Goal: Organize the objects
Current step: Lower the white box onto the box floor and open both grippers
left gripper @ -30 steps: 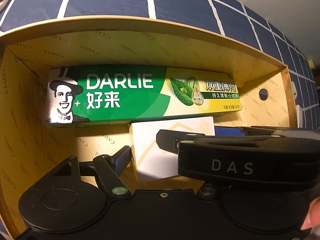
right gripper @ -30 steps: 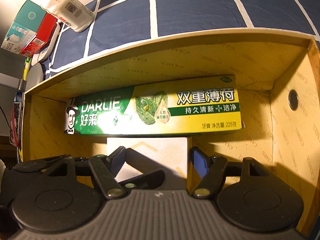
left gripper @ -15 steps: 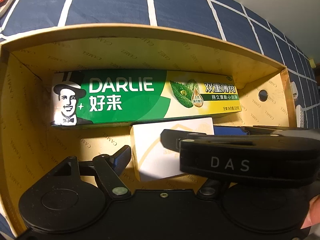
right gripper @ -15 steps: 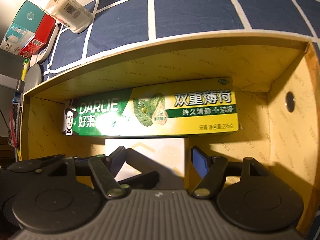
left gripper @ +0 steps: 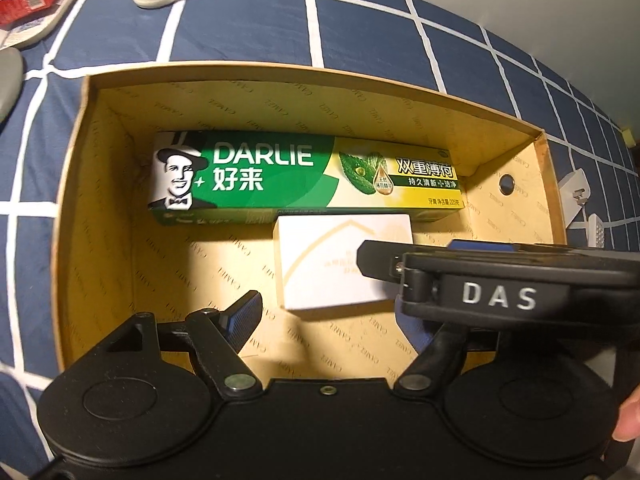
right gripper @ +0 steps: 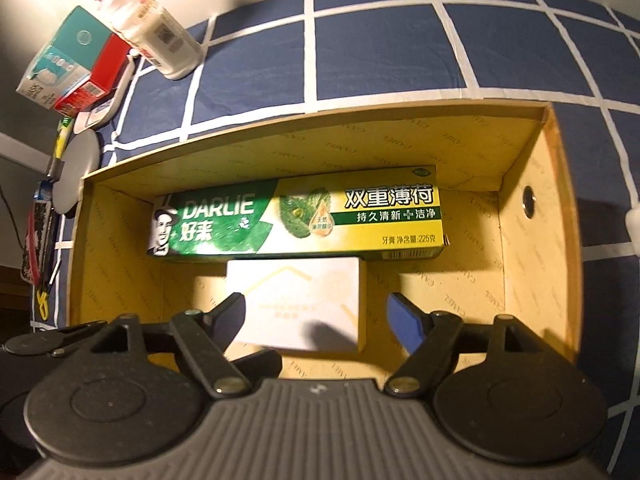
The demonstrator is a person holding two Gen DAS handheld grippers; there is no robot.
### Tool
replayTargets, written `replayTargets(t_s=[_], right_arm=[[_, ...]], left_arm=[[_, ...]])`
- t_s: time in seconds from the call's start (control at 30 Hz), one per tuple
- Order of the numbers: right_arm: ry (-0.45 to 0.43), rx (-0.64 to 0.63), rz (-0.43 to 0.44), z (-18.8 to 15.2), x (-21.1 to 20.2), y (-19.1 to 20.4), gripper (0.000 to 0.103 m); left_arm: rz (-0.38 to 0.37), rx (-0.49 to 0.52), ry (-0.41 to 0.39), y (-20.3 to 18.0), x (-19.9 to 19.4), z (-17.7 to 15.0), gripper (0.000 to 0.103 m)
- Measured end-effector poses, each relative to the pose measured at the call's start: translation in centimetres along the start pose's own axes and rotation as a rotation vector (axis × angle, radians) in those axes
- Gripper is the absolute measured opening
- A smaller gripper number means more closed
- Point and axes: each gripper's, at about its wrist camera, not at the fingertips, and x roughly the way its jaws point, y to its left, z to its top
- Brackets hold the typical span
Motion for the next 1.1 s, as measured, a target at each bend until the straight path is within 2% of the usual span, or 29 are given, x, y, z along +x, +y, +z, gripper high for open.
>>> replayTargets(t_s=[0.33,0.43,0.5,0.83,1.1], right_arm=[[-0.082,-0.014,0.012,-2.2,-4.9,0.3,0.095],[-0.109,-0.012,0.012,-3.0,-6.2,0.2,0.099],[-0.123,-0.010,0.012,-3.5,-7.0,0.1,0.103],[-0.195,0.023,0.008,-5.9,-10.8,-2.2,0.103],[-0.235,0.067,0.006,-8.2,-13.2,-5.4,0.103]], left_arm=[[0.014,0.014,-0.058,-1.6,-3.7,-2.6,0.074],[0.024,0.023,-0.084,-2.2,-4.8,-3.4,0.085],[0.028,0.029,-0.096,-2.6,-5.2,-3.8,0.085],[0.055,0.071,-0.138,-5.6,-6.8,-6.0,0.087],[0.082,0.119,-0.152,-8.9,-7.4,-8.0,0.095]])
